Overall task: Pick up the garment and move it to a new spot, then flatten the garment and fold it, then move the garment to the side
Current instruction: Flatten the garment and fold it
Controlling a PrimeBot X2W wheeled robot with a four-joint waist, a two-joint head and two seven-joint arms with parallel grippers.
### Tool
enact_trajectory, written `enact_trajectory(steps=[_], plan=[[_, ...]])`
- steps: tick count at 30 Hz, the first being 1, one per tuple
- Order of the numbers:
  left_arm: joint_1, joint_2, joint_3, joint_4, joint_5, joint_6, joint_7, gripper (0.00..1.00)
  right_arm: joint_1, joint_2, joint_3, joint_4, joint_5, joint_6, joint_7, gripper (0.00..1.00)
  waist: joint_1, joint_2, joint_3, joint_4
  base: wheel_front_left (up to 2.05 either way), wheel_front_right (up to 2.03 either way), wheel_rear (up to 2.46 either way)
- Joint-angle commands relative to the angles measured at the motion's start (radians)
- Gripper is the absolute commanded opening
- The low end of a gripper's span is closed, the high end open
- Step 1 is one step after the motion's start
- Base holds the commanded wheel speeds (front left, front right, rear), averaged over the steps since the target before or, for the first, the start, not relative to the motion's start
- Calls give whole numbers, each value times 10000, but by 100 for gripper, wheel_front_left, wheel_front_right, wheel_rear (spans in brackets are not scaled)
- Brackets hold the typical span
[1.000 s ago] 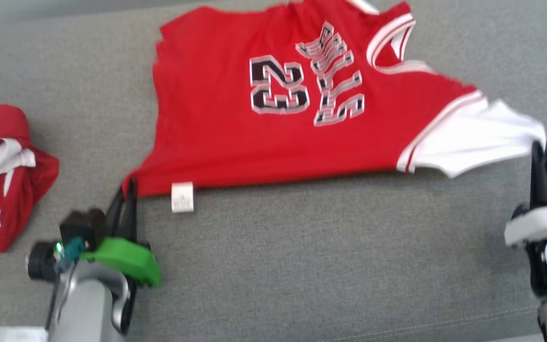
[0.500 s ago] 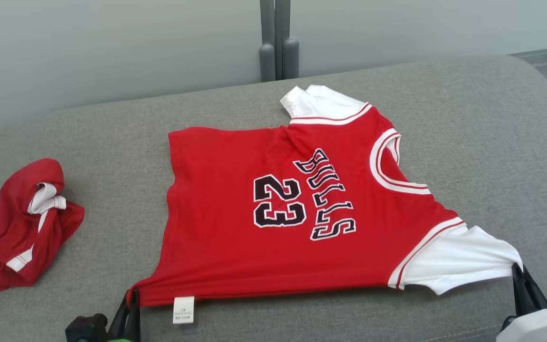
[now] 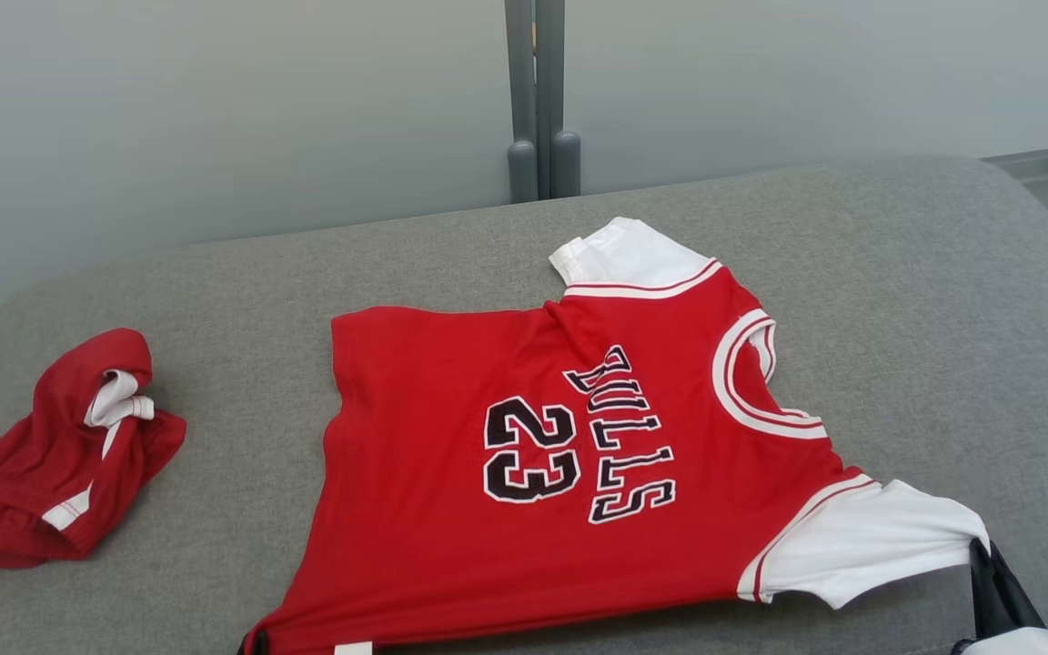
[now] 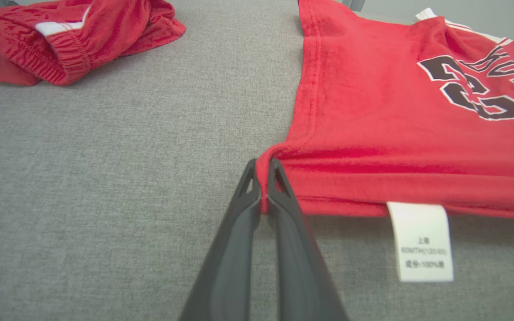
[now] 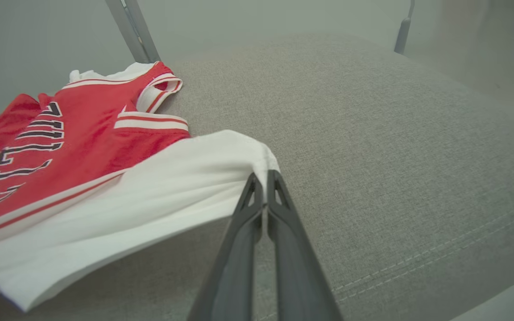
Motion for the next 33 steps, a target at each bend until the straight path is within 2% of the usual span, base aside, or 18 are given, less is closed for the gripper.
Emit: enact_trajectory(steps=[1, 8, 12, 20, 27, 33], plan=[[234, 230, 106, -52, -147, 127, -6, 0, 142, -107, -228, -144, -102, -161, -50, 0, 1, -1, 14, 82, 0, 0, 0], [-132, 195, -281, -687, -84, 125, -4, 0, -362, 258, -213, -881, -555, -117, -47, 0, 1, -1, 159, 365, 0, 0, 0], [-773, 182, -610, -979, 180, 36, -4, 0, -681, -315, -62, -894, -88, -110, -44, 0, 1, -1, 280, 535, 0, 0, 0], [-2415, 169, -1201, -440, 572, -40, -4, 0, -2313, -927, 646, 527, -74, -101, -39, 0, 1, -1, 805, 735, 0, 0, 0], [-3389, 161, -1421, 182, 591, -58, -3, 0, -3626, -1074, 1102, 1813, -336, -100, -15, 0, 1, -1, 1389, 805, 0, 0, 0], [-4028, 159, -1612, 494, 479, -49, -4, 0, -4476, -1147, 1098, 2683, -534, -100, -31, 0, 1, -1, 1844, 923, 0, 0, 0]])
